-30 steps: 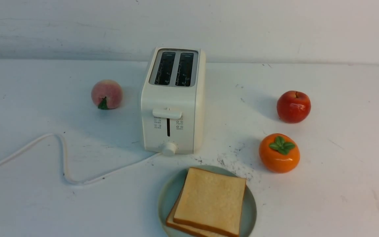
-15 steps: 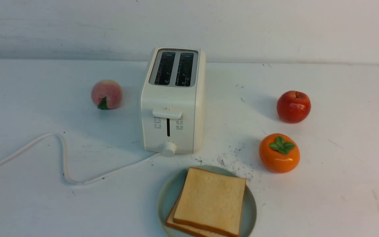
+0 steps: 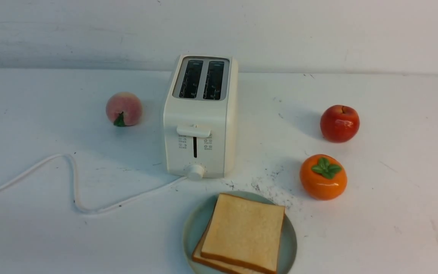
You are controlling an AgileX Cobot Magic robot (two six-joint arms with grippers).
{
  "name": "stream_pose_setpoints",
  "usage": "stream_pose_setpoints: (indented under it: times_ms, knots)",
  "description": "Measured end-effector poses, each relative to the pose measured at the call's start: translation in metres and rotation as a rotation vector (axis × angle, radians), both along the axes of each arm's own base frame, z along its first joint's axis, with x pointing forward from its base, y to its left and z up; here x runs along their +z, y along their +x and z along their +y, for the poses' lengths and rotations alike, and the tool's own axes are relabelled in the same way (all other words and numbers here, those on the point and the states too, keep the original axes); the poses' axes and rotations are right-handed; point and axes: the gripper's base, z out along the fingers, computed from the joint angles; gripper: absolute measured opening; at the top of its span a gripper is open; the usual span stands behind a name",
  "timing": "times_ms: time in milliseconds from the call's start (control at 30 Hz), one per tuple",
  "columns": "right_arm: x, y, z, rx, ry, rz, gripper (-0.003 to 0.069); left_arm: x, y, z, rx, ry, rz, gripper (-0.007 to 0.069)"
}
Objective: Take toasted bread from bread machine on white table place on plate.
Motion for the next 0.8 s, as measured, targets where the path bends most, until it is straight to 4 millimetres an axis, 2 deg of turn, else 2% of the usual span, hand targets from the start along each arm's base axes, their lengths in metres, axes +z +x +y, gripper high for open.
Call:
stream_pose_setpoints:
  times_ms: [33,133,200,267,800]
  knots:
    - [0.000,0.000,0.000,0.000,0.000,0.000,0.0043,-0.008,0.000,0.000,0.006,0.002,0.013,0.0008]
    - [0.000,0.000,0.000,0.000,0.000,0.000,0.0047,-0.059,-0.006,0.006,0.088,-0.011,0.039,0.0011]
    - [0.000,0.000,0.000,0.000,0.000,0.001,0.0050,-0.076,-0.008,0.006,0.106,-0.010,0.101,0.0015]
    - [0.000,0.000,0.000,0.000,0.000,0.000,0.0053,-0.084,-0.009,0.006,0.105,0.002,0.165,0.0017]
    - [0.000,0.000,0.000,0.000,0.000,0.001,0.0068,-0.089,-0.011,0.007,0.105,0.044,0.216,0.0029]
